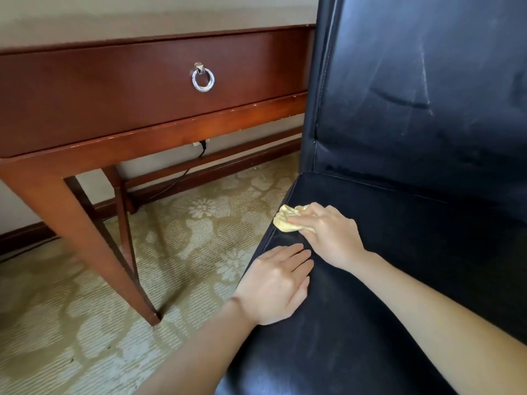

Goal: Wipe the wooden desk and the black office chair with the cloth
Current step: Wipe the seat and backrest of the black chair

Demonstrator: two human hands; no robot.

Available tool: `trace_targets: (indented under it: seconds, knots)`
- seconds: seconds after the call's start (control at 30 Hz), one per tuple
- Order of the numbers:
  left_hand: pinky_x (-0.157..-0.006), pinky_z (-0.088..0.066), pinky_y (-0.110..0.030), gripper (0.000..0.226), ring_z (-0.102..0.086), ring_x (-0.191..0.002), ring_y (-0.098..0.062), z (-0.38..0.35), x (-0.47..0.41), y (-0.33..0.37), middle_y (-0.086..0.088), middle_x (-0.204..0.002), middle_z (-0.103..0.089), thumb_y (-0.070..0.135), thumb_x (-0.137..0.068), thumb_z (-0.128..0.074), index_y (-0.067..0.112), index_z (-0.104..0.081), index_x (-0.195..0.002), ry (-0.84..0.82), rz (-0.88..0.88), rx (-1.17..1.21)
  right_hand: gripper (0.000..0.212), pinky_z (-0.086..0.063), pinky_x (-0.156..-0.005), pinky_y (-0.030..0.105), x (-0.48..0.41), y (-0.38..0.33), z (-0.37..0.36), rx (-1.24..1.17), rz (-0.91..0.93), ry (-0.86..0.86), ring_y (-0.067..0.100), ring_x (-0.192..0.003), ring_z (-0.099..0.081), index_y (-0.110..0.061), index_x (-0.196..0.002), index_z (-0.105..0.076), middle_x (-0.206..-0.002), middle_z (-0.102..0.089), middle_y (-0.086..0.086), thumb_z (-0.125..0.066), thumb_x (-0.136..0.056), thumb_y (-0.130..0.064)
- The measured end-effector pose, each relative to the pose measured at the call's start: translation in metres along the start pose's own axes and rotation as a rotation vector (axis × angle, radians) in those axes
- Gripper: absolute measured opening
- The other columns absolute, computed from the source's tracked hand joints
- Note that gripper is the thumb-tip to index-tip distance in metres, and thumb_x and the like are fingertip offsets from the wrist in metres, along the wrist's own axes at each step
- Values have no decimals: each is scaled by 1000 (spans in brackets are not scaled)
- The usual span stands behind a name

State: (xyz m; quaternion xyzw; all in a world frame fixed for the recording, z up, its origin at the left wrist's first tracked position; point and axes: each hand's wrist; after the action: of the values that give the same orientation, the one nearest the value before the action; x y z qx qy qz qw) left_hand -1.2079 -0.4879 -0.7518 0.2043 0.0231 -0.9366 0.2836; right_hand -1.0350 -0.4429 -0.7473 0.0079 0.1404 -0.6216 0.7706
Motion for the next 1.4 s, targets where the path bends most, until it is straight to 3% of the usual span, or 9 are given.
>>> trace_targets:
  seconds: [0.17, 0.3, 0.43, 0.53, 0.67, 0.8, 1.0, 1.23, 1.4]
  knots:
    - [-73, -52, -33, 24, -65, -80, -21, 21, 18, 15, -1, -83, -70, 17, -87, -49, 10, -71, -81, 79, 42, -78, 37, -39, -61, 28, 46, -25, 6, -4, -37, 28, 16, -104, -45, -53, -129, -47, -124, -48, -11, -48, -97, -35]
    - [-75, -53, -31, 26, -65, -91, -17, 33, 68, 23, 5, -94, -70, 20, -89, -47, 12, -72, -93, 193, 274, 71, 37, -39, -54, 26, 97, -57, 20, -49, 46, 15, 14, -99, -48, -54, -123, -52, -123, -50, -17, -56, -93, -32]
    - [-88, -48, -27, 39, -60, -105, -17, 29, 110, 27, 4, -115, -65, 30, -93, -39, 12, -66, -115, 233, 556, 152, 53, -38, -30, 26, 146, -83, 39, -30, 187, -35, 20, -77, -61, -43, -106, -66, -98, -64, -8, -86, -64, -17]
    - [-107, -26, -18, 58, -36, -133, -6, 18, 124, 36, 11, -144, -42, 53, -96, -23, 22, -45, -140, 133, 775, 367, 53, -39, -30, 24, 167, -81, 42, -14, 357, -44, 21, -83, -65, -41, -102, -68, -93, -64, -8, -87, -60, -14]
    - [-102, -2, 1, 73, -9, -134, 16, 4, 130, 43, 25, -151, -19, 65, -82, -16, 35, -25, -148, 107, 894, 640, 32, -42, -36, 22, 153, -63, 45, 79, 567, -35, 16, -75, -61, -42, -104, -69, -94, -67, -9, -66, -80, -21]
    - [-100, 0, 4, 72, -10, -130, 20, 4, 130, 43, 31, -144, -18, 65, -82, -17, 35, -22, -148, 113, 872, 662, 40, -49, -41, 29, 104, -51, 35, 27, 419, 8, 22, -76, -62, -36, -105, -71, -101, -68, -6, -79, -74, -12]
    - [-105, 0, 0, 64, -4, -129, 26, 4, 133, 44, 41, -138, -10, 62, -84, -17, 40, -18, -144, 113, 831, 651, 36, -48, -73, 38, 12, -38, 19, 75, 122, -61, 21, -105, -52, -49, -125, -55, -115, -56, -3, -45, -99, -26]
    - [-113, -5, -10, 51, -10, -138, 12, -1, 133, 44, 34, -144, -14, 50, -95, -22, 36, -22, -144, 156, 793, 587, 37, -46, -79, 43, -64, -57, -5, 242, -295, -68, 33, -114, -45, -14, -126, -55, -120, -51, 11, -52, -91, -3]
    - [-116, -22, -38, 60, -29, -139, -8, 3, 131, 43, 12, -146, -41, 52, -90, -17, 31, -40, -141, 221, 845, 582, 32, -43, -93, 47, -54, -93, -15, 357, -96, -219, 32, -120, -39, -19, -113, -67, -123, -54, 7, -52, -87, -8]
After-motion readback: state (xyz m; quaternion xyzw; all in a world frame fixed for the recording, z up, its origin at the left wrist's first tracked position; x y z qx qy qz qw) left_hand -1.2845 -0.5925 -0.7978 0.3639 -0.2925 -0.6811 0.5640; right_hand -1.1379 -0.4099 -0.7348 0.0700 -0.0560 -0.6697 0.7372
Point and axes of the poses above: each hand's wrist, its own x-axis away from the middle knuckle, its own z-axis out of the back of the hand, y = z × x
